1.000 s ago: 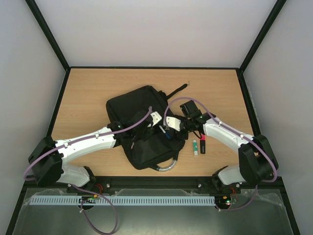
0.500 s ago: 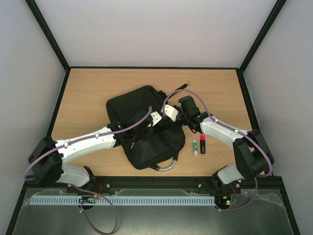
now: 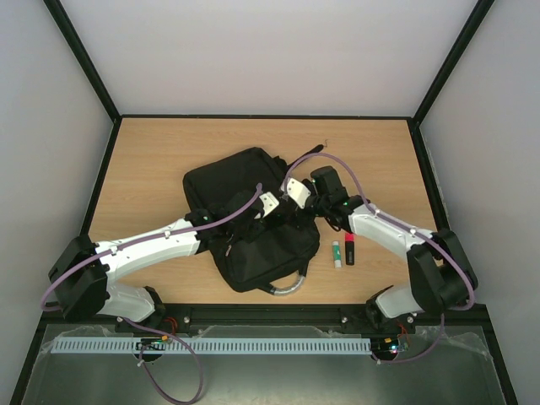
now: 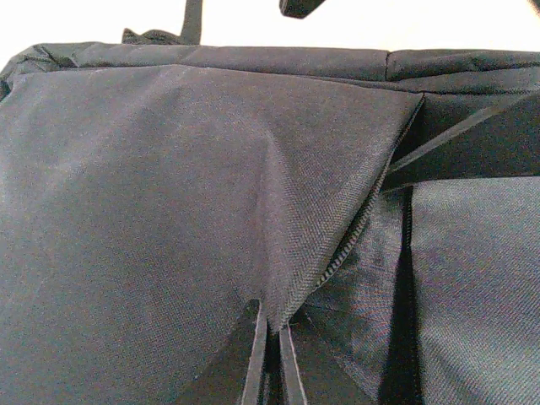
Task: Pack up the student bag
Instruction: Place the stationery in the student bag.
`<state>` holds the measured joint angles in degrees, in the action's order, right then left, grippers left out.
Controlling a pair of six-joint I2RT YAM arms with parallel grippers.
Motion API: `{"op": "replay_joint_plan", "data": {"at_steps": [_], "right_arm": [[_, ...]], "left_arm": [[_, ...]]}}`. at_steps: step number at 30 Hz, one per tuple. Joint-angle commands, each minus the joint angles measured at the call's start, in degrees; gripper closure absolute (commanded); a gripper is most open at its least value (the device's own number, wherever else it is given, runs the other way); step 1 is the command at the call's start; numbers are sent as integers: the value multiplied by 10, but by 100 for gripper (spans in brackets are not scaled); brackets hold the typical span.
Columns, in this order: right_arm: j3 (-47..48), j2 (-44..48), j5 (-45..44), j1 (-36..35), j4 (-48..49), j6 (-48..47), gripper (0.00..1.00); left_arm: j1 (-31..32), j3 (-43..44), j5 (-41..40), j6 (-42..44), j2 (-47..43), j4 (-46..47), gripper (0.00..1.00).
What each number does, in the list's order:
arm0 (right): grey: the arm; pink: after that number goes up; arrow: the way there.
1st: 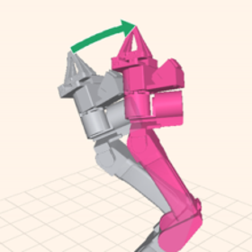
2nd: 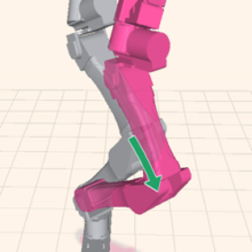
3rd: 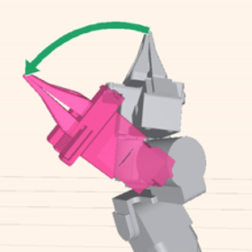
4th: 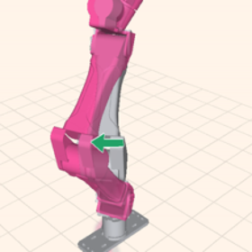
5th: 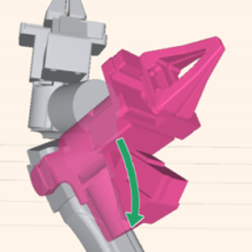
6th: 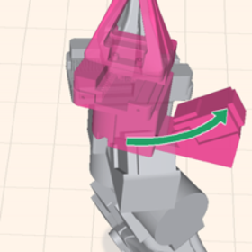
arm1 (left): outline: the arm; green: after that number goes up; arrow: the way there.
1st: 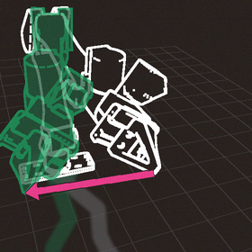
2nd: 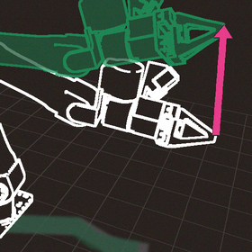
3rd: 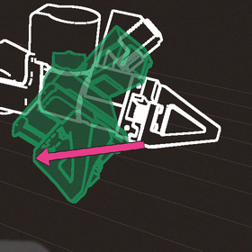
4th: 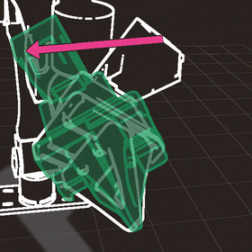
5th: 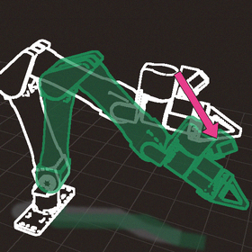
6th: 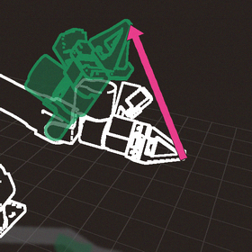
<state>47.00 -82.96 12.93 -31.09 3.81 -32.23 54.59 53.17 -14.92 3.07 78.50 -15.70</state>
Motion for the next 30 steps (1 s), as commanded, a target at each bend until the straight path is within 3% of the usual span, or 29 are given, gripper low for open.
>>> {"op": "replay_joint_plan", "data": {"at_steps": [1, 5, 13, 22, 30], "right_arm": [[1, 56, 62, 1, -67, -5, 3], [-1, 79, 49, 14, -99, 0, 2], [12, 109, 69, 141, -205, -16, 1], [75, 43, 7, 245, -370, 7, 1], [59, 36, -98, 267, -414, 29, 20]], "left_arm": [[6, 3, 1, 0, -23, 27, 98], [6, 3, 0, 0, -21, 26, 98], [6, 6, -8, -3, -17, 23, 98], [6, 12, -20, -7, -7, 16, 98], [6, 12, -25, -9, -6, 15, 98]]}}
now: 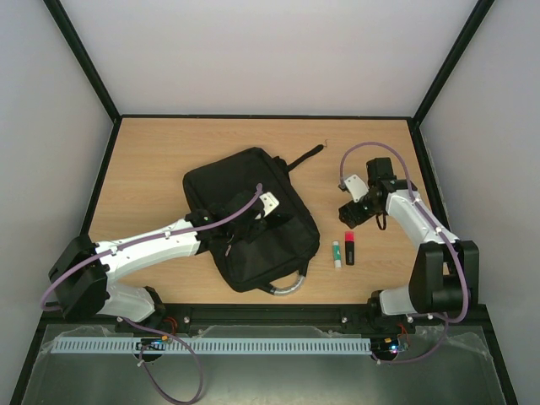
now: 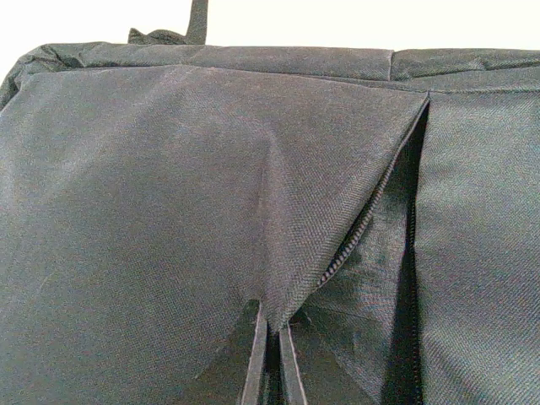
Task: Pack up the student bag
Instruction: Place the stationery in the student bag, then pick up the stationery from the center of the board.
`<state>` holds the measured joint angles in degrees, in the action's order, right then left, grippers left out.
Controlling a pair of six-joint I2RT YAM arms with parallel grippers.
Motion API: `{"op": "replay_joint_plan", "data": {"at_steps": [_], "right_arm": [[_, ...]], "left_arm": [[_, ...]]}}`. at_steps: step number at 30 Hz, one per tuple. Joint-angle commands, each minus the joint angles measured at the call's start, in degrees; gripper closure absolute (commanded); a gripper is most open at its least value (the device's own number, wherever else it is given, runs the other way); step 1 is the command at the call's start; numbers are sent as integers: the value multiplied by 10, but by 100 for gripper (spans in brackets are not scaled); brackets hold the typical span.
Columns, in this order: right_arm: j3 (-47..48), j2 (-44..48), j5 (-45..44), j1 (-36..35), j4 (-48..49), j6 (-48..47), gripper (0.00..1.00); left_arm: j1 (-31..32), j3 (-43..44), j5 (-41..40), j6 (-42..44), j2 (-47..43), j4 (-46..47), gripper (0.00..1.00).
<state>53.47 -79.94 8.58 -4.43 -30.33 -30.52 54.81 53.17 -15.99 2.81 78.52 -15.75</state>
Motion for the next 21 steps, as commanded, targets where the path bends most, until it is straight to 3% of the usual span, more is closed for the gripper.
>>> {"op": "replay_joint_plan", "data": {"at_steps": [1, 11, 21], "right_arm": [[-6, 8, -57, 0, -85, 9, 21], [-43, -24, -50, -3, -134, -9, 32], [-85, -27, -78, -60, -112, 4, 32]], "left_arm": [[4, 13, -18, -7, -4, 14, 98], [4, 17, -21, -10, 1, 9, 98], [4, 21, -24, -11, 9, 4, 98]]}}
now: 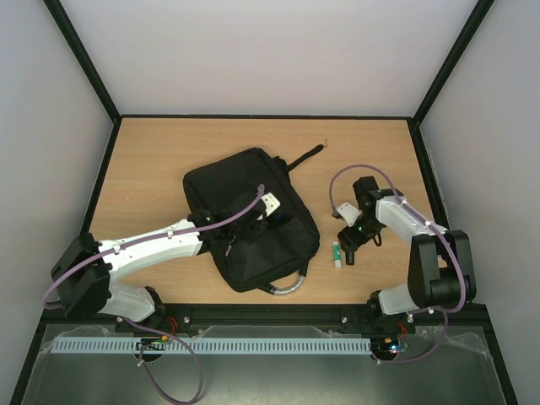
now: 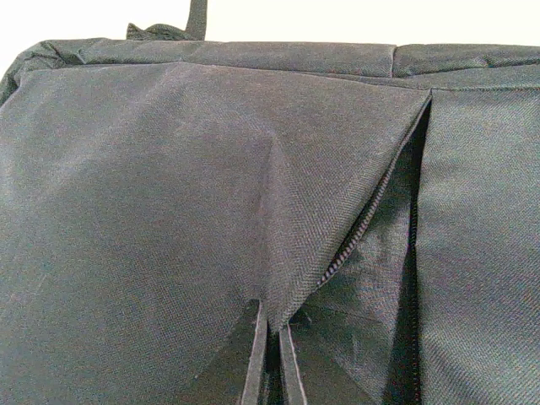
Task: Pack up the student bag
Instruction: Pick up the stationery from the center of the board.
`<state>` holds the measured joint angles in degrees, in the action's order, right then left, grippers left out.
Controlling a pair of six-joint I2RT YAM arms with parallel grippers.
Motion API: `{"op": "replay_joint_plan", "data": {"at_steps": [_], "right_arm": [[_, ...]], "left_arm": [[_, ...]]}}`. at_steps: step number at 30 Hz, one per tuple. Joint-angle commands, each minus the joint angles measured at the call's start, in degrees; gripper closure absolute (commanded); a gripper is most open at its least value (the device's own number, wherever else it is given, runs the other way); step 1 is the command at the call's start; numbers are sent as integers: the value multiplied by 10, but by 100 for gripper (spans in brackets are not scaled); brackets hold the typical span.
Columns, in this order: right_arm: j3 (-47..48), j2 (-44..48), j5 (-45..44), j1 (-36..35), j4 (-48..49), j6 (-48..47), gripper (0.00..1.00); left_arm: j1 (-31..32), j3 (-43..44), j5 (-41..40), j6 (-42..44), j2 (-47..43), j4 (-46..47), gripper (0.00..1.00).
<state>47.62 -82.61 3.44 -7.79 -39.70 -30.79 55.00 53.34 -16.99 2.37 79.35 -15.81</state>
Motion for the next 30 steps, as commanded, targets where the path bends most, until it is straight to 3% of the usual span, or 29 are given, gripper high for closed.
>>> {"op": "replay_joint_plan", "data": {"at_steps": [1, 14, 30], "right_arm": [[-32, -1, -34, -33, -14, 9, 32], [-77, 22, -176, -41, 53, -20, 40], [-53, -10, -74, -2, 15, -43, 53]], "left_arm": [[2, 20, -14, -7, 2, 4, 98], [2, 23, -12, -7, 4, 0, 98], [2, 23, -11, -6, 1, 0, 98]]}}
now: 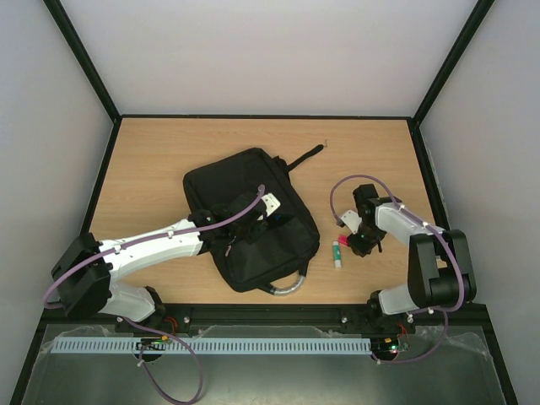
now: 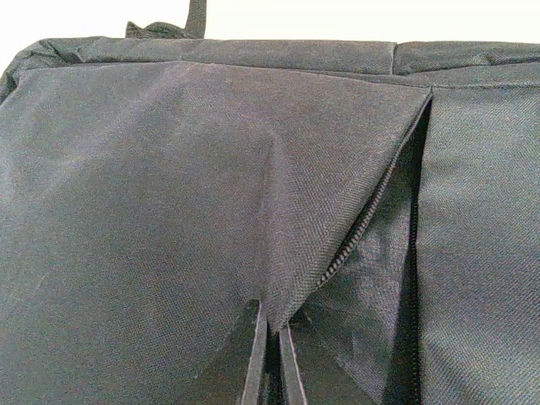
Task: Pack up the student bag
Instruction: Pick up the stationery from the center of the board.
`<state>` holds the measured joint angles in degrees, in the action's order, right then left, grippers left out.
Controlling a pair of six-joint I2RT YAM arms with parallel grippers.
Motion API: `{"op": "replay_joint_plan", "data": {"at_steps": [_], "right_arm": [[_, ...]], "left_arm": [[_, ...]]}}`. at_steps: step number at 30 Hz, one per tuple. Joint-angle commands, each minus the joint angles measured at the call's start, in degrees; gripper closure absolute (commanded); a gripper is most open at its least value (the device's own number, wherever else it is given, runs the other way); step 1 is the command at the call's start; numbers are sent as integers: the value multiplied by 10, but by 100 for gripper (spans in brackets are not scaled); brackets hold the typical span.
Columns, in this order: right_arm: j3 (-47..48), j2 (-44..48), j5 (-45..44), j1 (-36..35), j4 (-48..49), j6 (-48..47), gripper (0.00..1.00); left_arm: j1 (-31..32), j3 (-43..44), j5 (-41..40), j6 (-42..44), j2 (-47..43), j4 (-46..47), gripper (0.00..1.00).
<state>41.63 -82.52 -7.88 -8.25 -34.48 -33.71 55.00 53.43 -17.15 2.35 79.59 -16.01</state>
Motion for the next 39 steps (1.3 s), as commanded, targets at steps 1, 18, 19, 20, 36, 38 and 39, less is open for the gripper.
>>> {"op": "replay_joint_plan", "data": {"at_steps": [1, 18, 19, 20, 36, 38, 39], "right_arm": [[5, -13, 40, 2, -36, -14, 54], [88, -21, 94, 17, -88, 45, 83], [99, -17, 108, 17, -97, 48, 83], [111, -15, 122, 17, -107, 51, 83], [196, -9, 378, -96, -200, 61, 83], [205, -9, 394, -106, -206, 63, 82], [208, -10, 401, -113, -208, 63, 82]], "left_arm": [[2, 22, -9, -6, -2, 2, 98], [2, 22, -5, -6, -1, 1, 98], [2, 22, -5, -6, -1, 1, 98], [2, 23, -5, -6, -1, 1, 98], [-2, 24, 4, -7, 3, 1, 98], [-2, 24, 4, -7, 3, 2, 98], [-3, 25, 4, -8, 3, 2, 98]]}}
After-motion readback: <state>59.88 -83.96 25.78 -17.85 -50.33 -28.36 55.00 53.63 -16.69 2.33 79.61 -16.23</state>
